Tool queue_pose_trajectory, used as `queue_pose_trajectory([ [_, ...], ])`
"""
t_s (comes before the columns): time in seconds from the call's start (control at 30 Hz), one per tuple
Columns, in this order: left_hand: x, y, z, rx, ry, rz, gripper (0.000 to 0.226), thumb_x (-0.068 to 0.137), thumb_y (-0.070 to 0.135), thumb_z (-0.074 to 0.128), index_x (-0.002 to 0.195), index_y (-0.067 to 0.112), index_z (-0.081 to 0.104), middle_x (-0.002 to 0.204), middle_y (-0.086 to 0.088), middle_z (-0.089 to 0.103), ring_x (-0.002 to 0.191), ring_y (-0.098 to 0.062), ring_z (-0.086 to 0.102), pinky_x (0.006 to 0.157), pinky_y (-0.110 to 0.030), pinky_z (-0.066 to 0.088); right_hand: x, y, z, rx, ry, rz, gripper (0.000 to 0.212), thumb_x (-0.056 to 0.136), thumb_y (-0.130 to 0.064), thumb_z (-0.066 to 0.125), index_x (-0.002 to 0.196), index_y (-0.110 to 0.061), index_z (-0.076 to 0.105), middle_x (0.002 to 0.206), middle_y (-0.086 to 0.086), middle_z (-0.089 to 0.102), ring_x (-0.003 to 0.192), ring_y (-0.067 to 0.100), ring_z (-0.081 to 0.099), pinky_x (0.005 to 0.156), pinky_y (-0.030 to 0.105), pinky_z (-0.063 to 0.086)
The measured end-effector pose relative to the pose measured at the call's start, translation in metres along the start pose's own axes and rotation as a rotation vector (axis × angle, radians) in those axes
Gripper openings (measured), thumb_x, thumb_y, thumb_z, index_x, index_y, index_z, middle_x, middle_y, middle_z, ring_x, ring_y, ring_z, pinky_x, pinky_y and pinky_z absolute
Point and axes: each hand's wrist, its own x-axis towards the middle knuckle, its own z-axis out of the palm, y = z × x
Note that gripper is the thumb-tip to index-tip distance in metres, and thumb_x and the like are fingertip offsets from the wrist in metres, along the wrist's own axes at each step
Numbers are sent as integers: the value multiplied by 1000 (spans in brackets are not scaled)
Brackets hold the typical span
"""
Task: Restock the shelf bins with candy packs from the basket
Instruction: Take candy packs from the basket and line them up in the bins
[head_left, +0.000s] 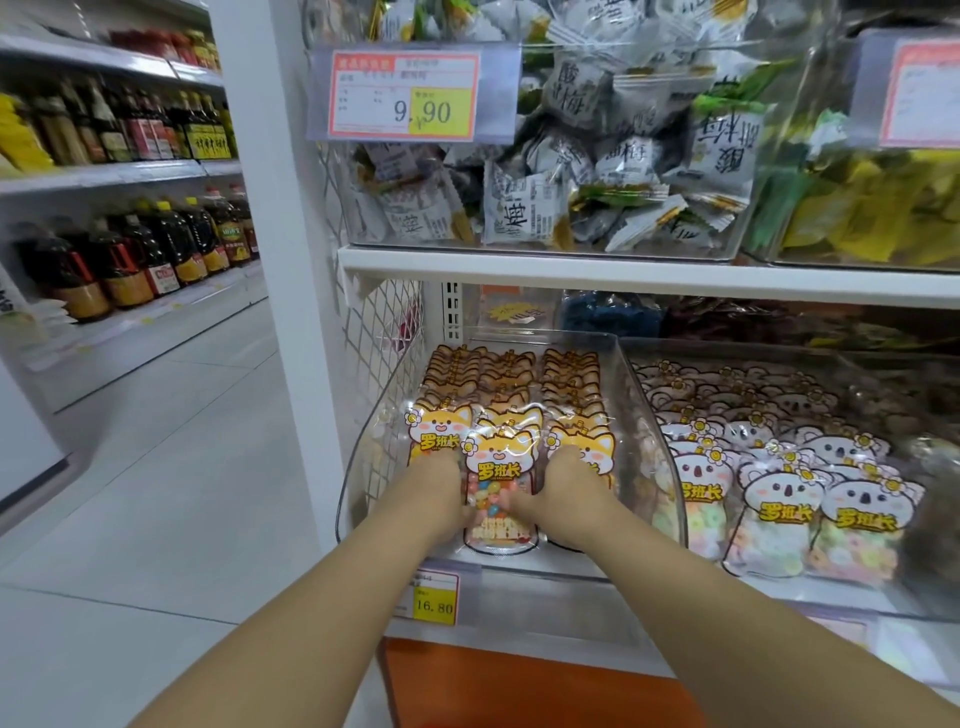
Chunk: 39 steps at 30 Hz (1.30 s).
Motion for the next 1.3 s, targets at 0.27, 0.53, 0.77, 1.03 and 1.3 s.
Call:
queue_pose_trajectory([
  [0.27, 2, -6, 3, -39, -22, -53, 53, 83, 30, 80, 122, 13, 49, 115, -8, 67, 105, -28, 67, 88, -39, 55, -8, 1, -8, 45, -220, -75, 85, 86, -19, 72, 153, -21, 20, 122, -7, 50, 107, 15, 49, 83, 23, 40],
  [0.53, 5, -11, 5, -95, -18, -93, 54, 83, 27, 77, 125, 14, 45, 117, -10, 66, 102, -30, 67, 86, -40, 57, 6, 1, 2, 63, -279, -38, 98, 84, -30, 73, 157, -29, 9, 141, -6, 48, 125, 21, 49, 104, 31, 41],
  [0.77, 4, -13, 5, -126, -15, -108, 59, 85, 25, 77, 131, 12, 41, 122, -13, 63, 106, -32, 66, 78, -35, 51, 16, 1, 11, 101, -283, 41, 119, 70, -42, 76, 157, -32, -4, 155, 0, 36, 137, 26, 41, 114, 44, 37],
  [1.03, 3, -11, 5, -137, -29, -84, 61, 85, 33, 78, 128, 12, 40, 121, -10, 61, 107, -31, 64, 82, -35, 51, 11, 9, -3, 165, -244, -48, 90, 78, -17, 77, 152, -33, 27, 137, -6, 51, 115, 18, 54, 89, 25, 46],
  [1.3, 6, 2, 6, -59, -23, -44, 64, 85, 38, 77, 129, 10, 41, 122, -10, 62, 110, -30, 64, 82, -35, 50, -10, 18, -4, -369, -149, -176, 32, 87, -11, 63, 105, -22, 40, 103, 3, 58, 94, 24, 56, 75, 32, 49],
])
